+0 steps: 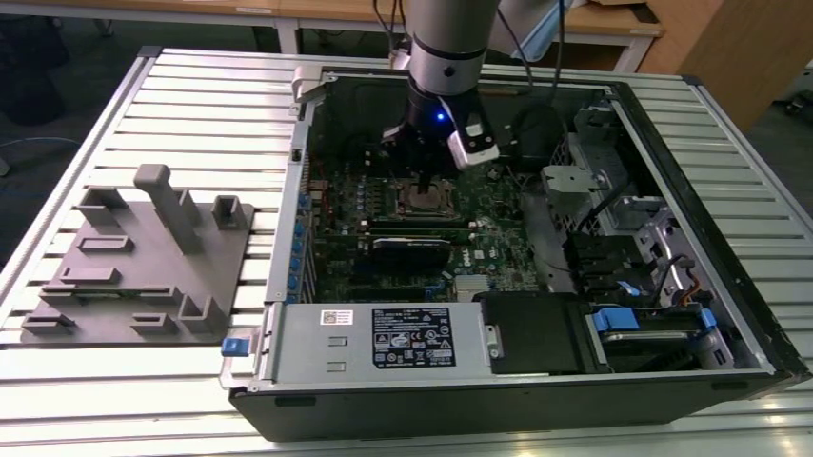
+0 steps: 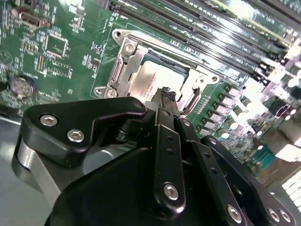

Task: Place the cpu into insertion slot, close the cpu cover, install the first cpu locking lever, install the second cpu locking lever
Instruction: 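Close the cpu cover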

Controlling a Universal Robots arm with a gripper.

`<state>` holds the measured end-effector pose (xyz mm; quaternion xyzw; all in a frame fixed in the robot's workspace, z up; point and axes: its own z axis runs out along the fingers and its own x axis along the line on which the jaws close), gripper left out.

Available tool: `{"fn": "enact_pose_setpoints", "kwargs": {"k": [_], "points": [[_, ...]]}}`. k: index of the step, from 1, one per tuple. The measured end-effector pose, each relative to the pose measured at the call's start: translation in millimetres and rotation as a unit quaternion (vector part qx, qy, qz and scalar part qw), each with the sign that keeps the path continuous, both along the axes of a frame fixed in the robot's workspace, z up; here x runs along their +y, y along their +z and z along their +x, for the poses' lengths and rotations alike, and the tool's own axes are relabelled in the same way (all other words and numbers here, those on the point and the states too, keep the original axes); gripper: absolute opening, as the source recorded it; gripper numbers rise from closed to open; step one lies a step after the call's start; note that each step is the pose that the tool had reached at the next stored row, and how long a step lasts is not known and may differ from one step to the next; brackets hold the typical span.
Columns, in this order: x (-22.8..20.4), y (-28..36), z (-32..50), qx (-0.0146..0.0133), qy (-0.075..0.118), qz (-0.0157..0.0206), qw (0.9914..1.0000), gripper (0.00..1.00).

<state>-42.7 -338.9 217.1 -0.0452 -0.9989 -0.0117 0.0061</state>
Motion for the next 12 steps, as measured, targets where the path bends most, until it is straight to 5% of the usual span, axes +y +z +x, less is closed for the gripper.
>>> {"fn": "enact_pose_setpoints", "kwargs": {"k": [4, 8, 12], "points": [[-0.1, 0.1, -0.1, 0.0001, 0.001, -0.0145, 0.99989, 0.11], [-0.1, 0.0, -0.1, -0.0002, 0.003, -0.0151, 0.99988, 0.11], [-0.1, -0.7, -0.1, -0.0036, 0.023, -0.0143, 0.99963, 0.11]]}}
